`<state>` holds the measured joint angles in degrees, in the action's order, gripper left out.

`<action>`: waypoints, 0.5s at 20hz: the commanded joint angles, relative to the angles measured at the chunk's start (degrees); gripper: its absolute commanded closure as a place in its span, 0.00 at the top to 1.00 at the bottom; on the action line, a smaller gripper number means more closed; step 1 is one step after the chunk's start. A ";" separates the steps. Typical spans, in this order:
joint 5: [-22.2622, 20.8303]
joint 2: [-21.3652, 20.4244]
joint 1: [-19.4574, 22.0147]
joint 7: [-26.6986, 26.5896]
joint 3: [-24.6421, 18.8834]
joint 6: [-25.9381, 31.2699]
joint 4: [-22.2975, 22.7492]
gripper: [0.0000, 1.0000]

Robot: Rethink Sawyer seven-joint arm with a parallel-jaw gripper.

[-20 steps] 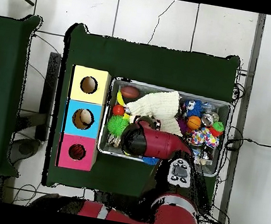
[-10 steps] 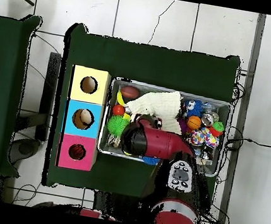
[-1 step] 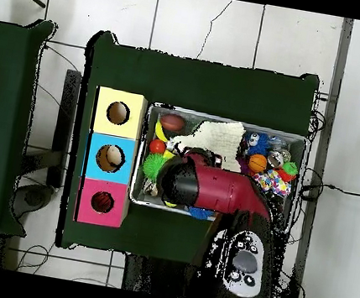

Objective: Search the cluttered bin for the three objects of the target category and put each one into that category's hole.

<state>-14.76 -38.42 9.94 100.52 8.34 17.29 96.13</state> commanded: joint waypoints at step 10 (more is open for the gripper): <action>-6.08 0.06 -1.58 3.86 1.97 -0.83 -1.36 0.00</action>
<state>-16.78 -39.88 8.64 100.52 9.84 17.92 95.81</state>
